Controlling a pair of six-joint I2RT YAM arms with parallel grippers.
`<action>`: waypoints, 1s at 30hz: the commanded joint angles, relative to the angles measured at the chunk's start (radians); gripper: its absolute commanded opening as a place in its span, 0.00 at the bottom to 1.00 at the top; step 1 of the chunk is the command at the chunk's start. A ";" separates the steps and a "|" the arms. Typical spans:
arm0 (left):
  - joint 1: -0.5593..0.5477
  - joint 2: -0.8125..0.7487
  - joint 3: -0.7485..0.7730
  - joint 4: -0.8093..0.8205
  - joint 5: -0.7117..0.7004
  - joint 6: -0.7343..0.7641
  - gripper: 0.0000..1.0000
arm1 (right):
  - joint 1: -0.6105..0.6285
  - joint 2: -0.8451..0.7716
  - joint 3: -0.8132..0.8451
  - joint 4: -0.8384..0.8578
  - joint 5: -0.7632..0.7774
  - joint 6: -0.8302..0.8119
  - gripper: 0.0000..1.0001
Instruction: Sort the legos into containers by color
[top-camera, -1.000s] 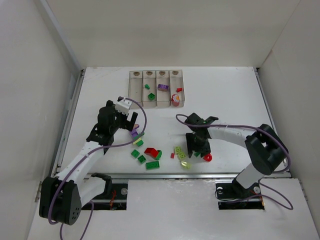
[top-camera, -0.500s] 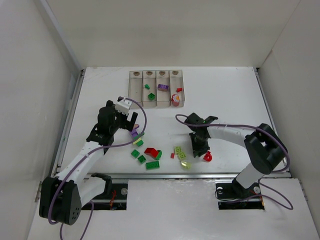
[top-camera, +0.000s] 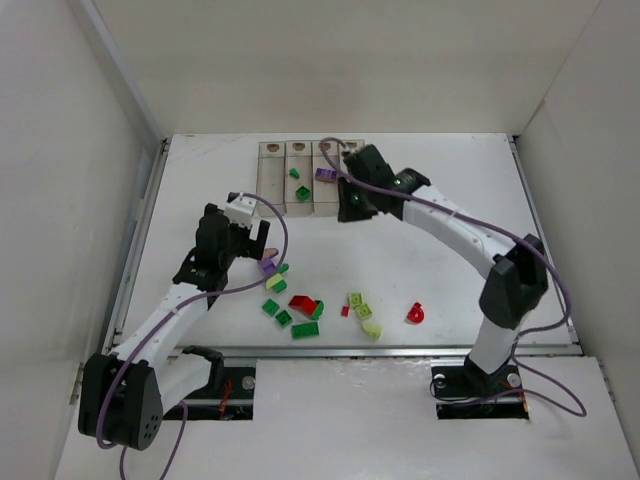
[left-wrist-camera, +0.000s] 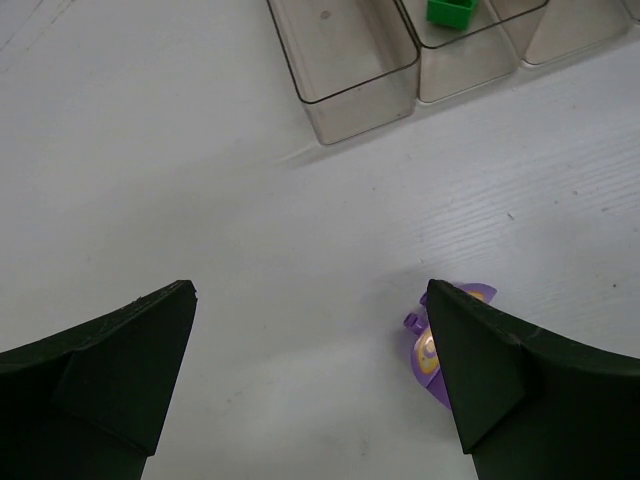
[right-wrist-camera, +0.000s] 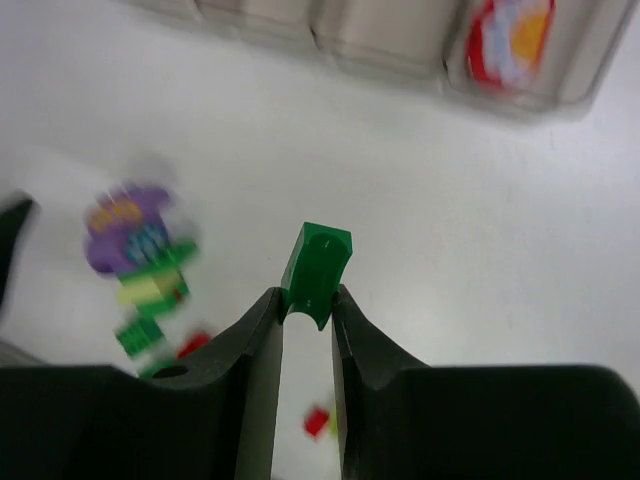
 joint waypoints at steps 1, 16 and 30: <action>-0.004 -0.027 -0.005 0.006 -0.079 -0.074 1.00 | 0.005 0.204 0.238 0.119 0.004 -0.076 0.00; 0.027 -0.067 0.020 -0.096 -0.117 -0.076 1.00 | -0.069 0.718 0.867 0.368 0.005 -0.077 0.00; 0.045 -0.037 0.029 -0.053 -0.099 -0.030 1.00 | -0.069 0.706 0.807 0.387 -0.167 -0.086 0.66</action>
